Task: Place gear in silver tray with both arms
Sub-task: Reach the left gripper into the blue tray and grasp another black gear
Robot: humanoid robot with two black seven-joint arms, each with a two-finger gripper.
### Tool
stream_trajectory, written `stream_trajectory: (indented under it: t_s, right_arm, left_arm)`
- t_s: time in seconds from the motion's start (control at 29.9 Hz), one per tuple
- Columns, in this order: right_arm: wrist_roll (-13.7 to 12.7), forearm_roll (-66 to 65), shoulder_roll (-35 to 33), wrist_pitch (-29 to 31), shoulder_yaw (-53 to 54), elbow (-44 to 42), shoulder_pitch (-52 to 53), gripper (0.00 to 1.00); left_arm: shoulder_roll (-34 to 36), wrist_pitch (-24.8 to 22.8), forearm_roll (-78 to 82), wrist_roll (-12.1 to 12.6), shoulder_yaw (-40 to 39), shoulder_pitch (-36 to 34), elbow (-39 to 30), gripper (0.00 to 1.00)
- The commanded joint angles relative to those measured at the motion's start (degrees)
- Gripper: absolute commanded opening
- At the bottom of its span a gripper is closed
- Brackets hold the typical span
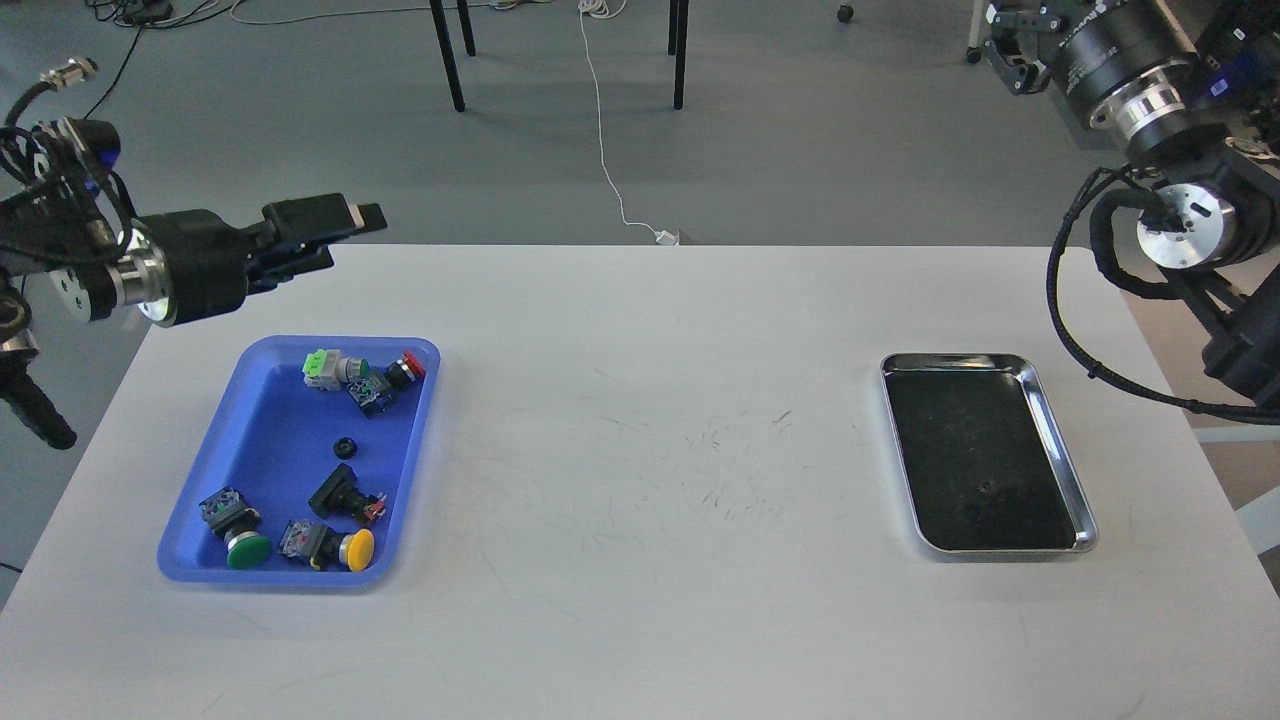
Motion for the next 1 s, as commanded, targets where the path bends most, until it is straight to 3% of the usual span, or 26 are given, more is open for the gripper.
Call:
stream_trajectory:
  t_s: [0.0,0.2,0.37,0.67,0.97]
  right_arm:
    - [-0.05,6.66,0.13,1.43,5.18,0.88,-6.14,0.99]
    - [-0.31,15.64,0.04,12.13,12.83,7.73,-21.60,0.99]
    - [-0.22,15.64,0.22,12.13,16.09,13.62,-29.96,0.99]
    - [-0.05,15.64,-0.58,12.13,16.98,14.77,-32.26,0.99]
    - [0.04,15.55,-0.05,12.13,17.24,14.86,-32.52,0.99]
  left_arm:
    - [-0.04,1.02,12.85,0.12,4.43,0.21,-0.47,0.97]
    - [-0.57,5.16,29.29,0.04,10.14,0.47,-0.30,0.97]
    - [-1.18,5.33,37.57,0.04,13.75,0.47,0.31,0.87]
    - [-6.63,5.16,40.65,0.21,15.68,1.00,4.44,0.64]
    - [-7.43,5.16,46.19,-0.32,18.23,1.26,5.59,0.58]
